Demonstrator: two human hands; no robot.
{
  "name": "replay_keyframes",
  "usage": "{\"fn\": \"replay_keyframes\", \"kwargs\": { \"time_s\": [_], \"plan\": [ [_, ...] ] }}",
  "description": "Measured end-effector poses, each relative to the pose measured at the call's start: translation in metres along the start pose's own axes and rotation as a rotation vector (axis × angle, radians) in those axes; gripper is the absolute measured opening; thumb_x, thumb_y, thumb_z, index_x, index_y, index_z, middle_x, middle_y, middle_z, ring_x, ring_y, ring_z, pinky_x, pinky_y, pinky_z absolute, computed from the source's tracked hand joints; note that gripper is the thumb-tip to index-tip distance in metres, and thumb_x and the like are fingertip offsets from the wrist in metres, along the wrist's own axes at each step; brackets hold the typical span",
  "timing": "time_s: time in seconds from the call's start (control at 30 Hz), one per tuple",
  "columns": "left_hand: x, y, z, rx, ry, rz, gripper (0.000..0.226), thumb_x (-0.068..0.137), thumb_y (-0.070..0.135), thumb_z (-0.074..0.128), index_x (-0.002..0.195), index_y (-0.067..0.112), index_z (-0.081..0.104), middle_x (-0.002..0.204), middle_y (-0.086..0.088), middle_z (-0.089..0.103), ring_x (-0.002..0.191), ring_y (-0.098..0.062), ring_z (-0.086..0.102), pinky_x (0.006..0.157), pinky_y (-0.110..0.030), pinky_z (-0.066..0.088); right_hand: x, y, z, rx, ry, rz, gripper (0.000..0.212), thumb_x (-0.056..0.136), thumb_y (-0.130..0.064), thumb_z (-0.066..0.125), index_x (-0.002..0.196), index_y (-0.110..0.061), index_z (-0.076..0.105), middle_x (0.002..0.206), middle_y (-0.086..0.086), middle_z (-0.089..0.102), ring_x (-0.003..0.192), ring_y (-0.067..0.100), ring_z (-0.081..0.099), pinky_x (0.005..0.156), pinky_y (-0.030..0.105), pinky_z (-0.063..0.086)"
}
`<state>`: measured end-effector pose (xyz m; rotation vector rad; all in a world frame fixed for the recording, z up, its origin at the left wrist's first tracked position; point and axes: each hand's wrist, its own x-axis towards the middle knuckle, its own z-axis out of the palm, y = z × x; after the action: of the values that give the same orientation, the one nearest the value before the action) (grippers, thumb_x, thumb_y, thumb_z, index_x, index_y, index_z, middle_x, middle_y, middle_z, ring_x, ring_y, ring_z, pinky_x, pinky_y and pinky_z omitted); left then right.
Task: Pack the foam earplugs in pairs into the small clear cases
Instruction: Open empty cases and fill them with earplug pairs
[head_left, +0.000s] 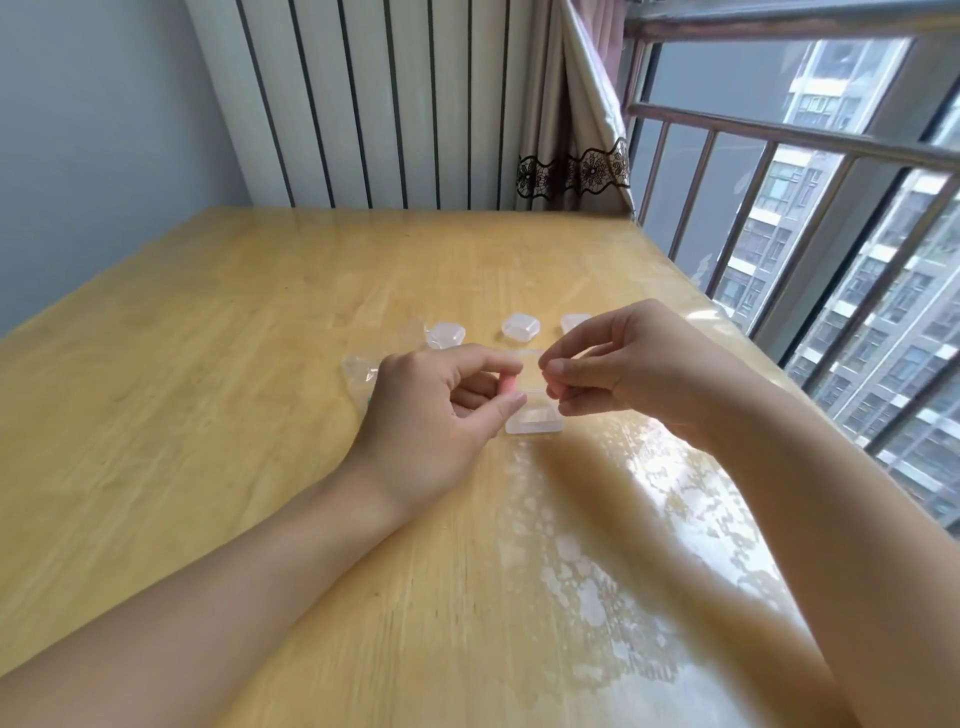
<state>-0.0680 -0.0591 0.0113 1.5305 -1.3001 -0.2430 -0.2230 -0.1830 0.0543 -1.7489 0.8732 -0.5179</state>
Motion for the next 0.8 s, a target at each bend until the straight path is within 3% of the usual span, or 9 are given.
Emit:
{"fn": "replay_keyframes", "kwargs": {
  "time_s": [0.13,0.27,0.4,0.53,0.6,0.7,0.8],
  "plan": [
    [-0.0006,-0.0008,0.0015,-0.012,-0.067,0.000,0.035,0.079,0.001,0.081,0.111,0.016,0.076,0.088,0.005,0.076,0.082,-0.002,0.072,0.074,-0.007,0.053,-0.0017,-0.0005,-0.0027,-0.049,-0.050,0.035,0.015,0.078,0.003,0.082,0.092,-0.002,0.078,0.085,0.018,0.078,0.078,0.027,0.079,0.088,0.038,0.062],
    [0.0008,-0.0012,0.0023,0.069,-0.084,0.044,0.031,0.081,-0.002,0.077,0.107,0.015,0.077,0.087,0.005,0.073,0.079,-0.005,0.069,0.066,-0.008,0.052,-0.0015,0.0001,-0.0012,-0.126,-0.052,0.007,0.018,0.077,0.006,0.082,0.093,-0.002,0.078,0.087,0.019,0.079,0.077,0.030,0.079,0.087,0.043,0.063],
    [0.0027,-0.0048,0.0054,0.182,-0.108,0.099,0.022,0.078,0.003,0.081,0.095,0.016,0.078,0.097,0.007,0.067,0.071,-0.010,0.066,0.061,-0.022,0.055,0.0006,0.0029,-0.0020,-0.184,-0.071,0.004,0.018,0.076,0.006,0.082,0.092,-0.003,0.078,0.086,0.018,0.079,0.077,0.030,0.079,0.086,0.047,0.063],
    [0.0047,-0.0072,0.0074,0.226,-0.111,0.086,0.028,0.077,0.006,0.081,0.100,0.021,0.077,0.092,0.012,0.068,0.063,-0.013,0.062,0.062,-0.011,0.044,0.0032,0.0057,-0.0010,-0.330,-0.052,-0.052,0.015,0.079,0.000,0.081,0.092,-0.006,0.077,0.079,0.012,0.079,0.069,0.024,0.078,0.080,0.049,0.064],
    [0.0057,-0.0075,0.0070,0.208,-0.110,0.072,0.035,0.077,0.006,0.081,0.106,0.024,0.075,0.086,0.014,0.069,0.059,-0.014,0.060,0.061,-0.010,0.042,0.0046,0.0062,0.0001,-0.432,-0.039,-0.117,0.010,0.080,-0.006,0.082,0.088,-0.010,0.078,0.076,0.008,0.078,0.063,0.017,0.074,0.070,0.042,0.065],
    [0.0068,-0.0080,0.0074,0.208,-0.114,0.068,0.024,0.077,0.008,0.081,0.089,0.028,0.073,0.084,0.013,0.069,0.057,-0.013,0.060,0.060,-0.015,0.042,0.0052,0.0064,0.0021,-0.530,-0.030,-0.193,0.010,0.079,-0.017,0.085,0.086,-0.016,0.079,0.080,0.003,0.078,0.063,0.011,0.066,0.059,0.026,0.056],
    [0.0061,-0.0087,0.0094,0.223,-0.124,0.070,0.020,0.076,0.009,0.082,0.082,0.027,0.075,0.083,0.012,0.067,0.060,-0.012,0.062,0.061,-0.017,0.044,0.0066,0.0084,0.0028,-0.629,-0.038,-0.220,0.012,0.079,-0.024,0.085,0.089,-0.018,0.080,0.081,0.002,0.075,0.068,0.015,0.064,0.056,0.019,0.047]
  ]
}}
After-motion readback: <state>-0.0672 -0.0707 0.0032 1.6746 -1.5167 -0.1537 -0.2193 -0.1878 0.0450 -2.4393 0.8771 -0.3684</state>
